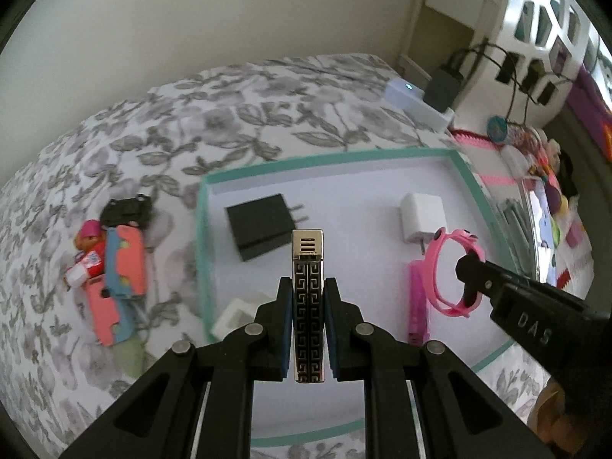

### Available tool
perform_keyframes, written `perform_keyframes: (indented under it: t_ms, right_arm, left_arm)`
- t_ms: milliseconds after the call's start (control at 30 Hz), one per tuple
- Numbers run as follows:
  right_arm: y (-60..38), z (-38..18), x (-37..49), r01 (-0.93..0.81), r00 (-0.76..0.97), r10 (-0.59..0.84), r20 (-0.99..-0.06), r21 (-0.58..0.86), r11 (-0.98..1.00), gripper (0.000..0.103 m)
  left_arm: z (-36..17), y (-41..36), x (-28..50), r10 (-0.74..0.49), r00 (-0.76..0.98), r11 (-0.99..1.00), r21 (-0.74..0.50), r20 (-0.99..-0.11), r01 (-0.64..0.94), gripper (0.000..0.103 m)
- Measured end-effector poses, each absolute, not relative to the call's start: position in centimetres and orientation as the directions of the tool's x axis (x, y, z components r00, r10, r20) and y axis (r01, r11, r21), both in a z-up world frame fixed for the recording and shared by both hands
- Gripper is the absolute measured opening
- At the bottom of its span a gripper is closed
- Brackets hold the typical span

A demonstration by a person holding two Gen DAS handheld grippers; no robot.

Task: Organize rigid objects
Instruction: 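Carry the watch band and gold strip into the teal-rimmed tray and open both tools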

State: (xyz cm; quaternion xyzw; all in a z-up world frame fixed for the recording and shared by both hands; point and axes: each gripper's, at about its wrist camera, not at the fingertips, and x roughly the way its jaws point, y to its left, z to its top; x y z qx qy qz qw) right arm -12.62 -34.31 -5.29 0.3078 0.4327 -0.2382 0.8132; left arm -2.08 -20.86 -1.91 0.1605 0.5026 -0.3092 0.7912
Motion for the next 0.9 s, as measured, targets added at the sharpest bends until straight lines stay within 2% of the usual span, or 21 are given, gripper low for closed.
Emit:
perform_keyframes:
  t_ms: [533, 900]
  right_arm:
    - [-35.8, -9.5, -13.0, 0.717, 0.408, -0.106, -0.907, 0.245, 0.653, 0.015]
    - [-35.7, -9.2, -12.5, 0.711, 0.379, -0.131, -0.916, 0.197, 0.675, 0.015]
  left_arm:
    - [-5.7, -23.1, -3.1, -0.274, 0.258, 0.715, -0.017, -0.926, 0.699, 0.016]
    - [-6.7, -23.5, -2.7, -0.248, 0.240, 0.719, -0.012, -0.939, 0.695, 0.016]
